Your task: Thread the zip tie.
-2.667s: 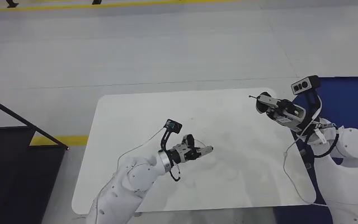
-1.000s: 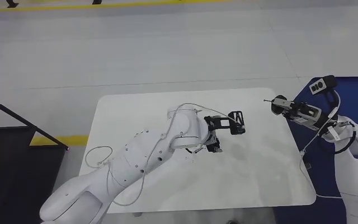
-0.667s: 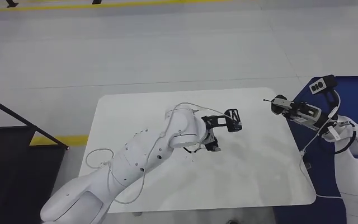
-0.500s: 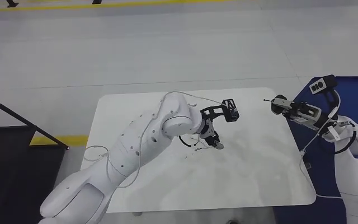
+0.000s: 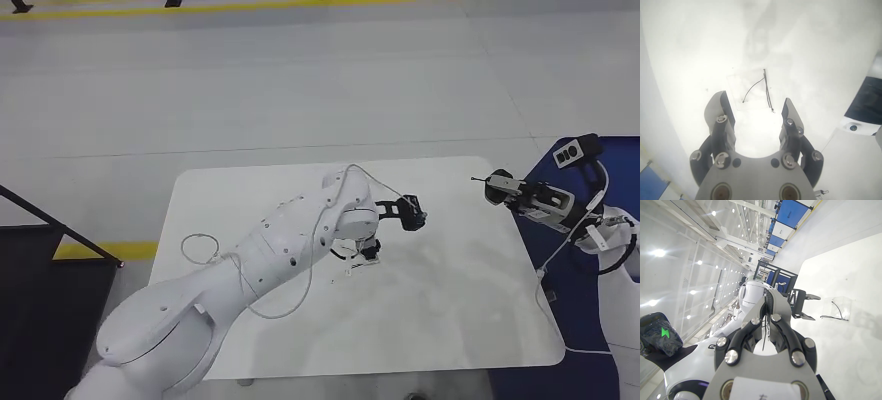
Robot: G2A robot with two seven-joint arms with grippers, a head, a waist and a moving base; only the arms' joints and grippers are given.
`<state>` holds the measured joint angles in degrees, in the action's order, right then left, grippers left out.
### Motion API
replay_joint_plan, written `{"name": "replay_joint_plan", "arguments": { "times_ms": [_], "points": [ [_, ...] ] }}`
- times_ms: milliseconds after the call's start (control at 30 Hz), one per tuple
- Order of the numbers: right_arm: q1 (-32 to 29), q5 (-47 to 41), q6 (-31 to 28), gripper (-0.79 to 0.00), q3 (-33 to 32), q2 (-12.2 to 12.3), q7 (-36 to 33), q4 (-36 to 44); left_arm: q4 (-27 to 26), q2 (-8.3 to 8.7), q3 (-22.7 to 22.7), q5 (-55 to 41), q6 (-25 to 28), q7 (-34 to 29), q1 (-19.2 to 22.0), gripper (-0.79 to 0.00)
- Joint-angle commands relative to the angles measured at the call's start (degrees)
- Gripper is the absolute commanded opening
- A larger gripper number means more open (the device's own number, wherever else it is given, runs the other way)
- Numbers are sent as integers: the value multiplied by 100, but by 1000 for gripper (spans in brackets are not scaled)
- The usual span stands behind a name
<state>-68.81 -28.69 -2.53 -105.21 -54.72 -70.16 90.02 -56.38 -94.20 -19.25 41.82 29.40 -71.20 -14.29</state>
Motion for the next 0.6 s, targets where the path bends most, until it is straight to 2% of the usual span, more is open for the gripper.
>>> {"name": "replay_joint_plan", "arguments": {
  "times_ms": [0,33,67,367,567],
  "points": [
    [0,0,0,-785,0,0,0,0,299,-138,104,-44,141,69,66,-286],
    [0,0,0,-785,0,0,0,0,438,-204,158,-66,275,104,91,-296],
    [0,0,0,-785,0,0,0,0,595,-273,231,-25,335,93,122,-394],
    [0,0,0,-785,0,0,0,0,1813,-862,537,97,647,568,278,-449],
    [0,0,0,-785,0,0,0,0,2565,-1189,667,120,946,675,263,-437]
  ]
}}
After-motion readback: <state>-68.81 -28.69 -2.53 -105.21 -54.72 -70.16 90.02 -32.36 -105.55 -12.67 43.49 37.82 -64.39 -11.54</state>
